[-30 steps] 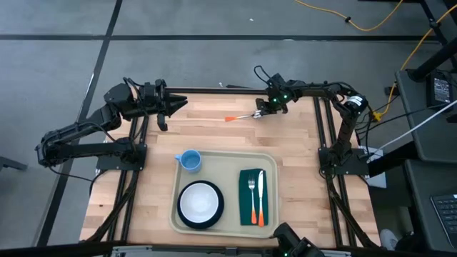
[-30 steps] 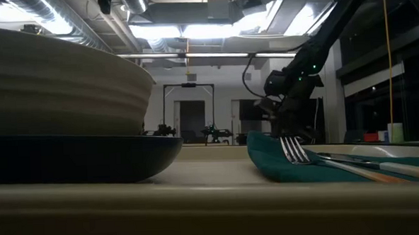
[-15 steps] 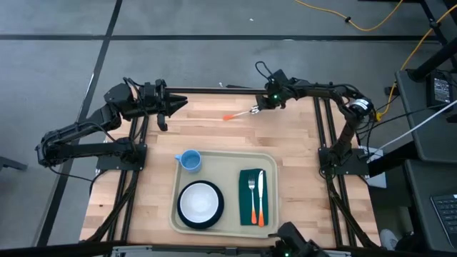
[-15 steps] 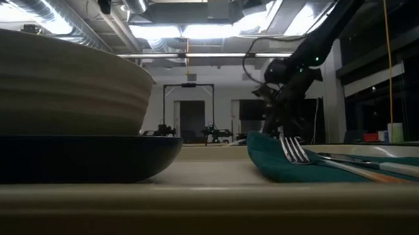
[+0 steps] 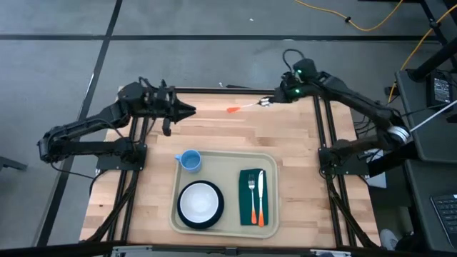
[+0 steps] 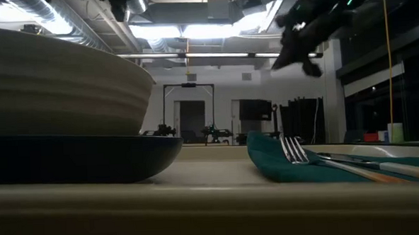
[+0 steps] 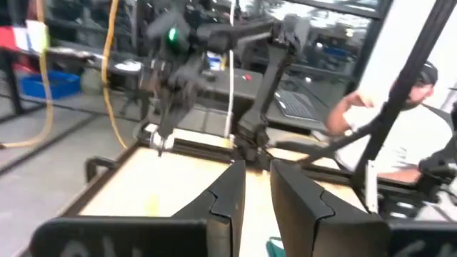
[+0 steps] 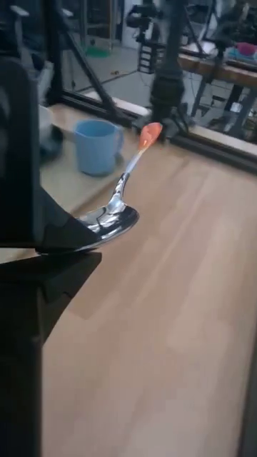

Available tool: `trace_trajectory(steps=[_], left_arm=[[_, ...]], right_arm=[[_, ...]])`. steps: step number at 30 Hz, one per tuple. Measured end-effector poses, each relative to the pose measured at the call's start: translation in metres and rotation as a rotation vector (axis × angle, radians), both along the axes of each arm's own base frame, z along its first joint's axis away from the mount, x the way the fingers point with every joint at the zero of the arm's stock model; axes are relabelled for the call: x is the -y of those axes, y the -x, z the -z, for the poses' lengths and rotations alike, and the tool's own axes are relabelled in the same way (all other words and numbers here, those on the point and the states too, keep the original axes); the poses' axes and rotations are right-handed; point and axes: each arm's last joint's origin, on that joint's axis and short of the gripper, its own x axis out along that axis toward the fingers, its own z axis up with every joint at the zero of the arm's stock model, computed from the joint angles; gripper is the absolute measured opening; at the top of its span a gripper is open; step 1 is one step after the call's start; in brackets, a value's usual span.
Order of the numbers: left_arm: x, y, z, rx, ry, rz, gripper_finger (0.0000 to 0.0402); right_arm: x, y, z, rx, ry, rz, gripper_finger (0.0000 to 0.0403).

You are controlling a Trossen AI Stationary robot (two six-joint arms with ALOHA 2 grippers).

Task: Set up tray
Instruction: Put the orange spoon on top of the napkin to the left of the orange fork

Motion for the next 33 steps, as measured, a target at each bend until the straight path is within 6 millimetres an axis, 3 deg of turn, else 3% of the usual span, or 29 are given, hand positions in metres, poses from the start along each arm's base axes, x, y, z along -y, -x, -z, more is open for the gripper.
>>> trace_trajectory(steps=[3,7,14,23,33], left_arm=[[-0.005,-0.014,0.004,-0.002,0.037,0.048,0.0066],[-0.013,-0.036,0.006,0.066,0.075,0.154,0.0071],[-0.026,-0.073,0.028,0.037,0.285,0.343,0.0091],[-0.031,-0.099,0.053,-0.052,0.491,0.525,0.0148],[-0.013,-0.117,0.065,-0.113,0.671,0.601,0.0198]], right_arm=[[-0.025,0.015,-0.017,-0.018,-0.002,-0.025,0.0008],[-0.055,0.028,-0.025,-0.088,-0.047,-0.073,0.0008],[-0.092,0.031,-0.029,-0.172,-0.077,-0.178,0.0008],[-0.113,0.022,-0.028,-0.194,-0.091,-0.273,0.0008],[-0.125,0.014,-0.028,-0.189,-0.088,-0.346,0.0008]])
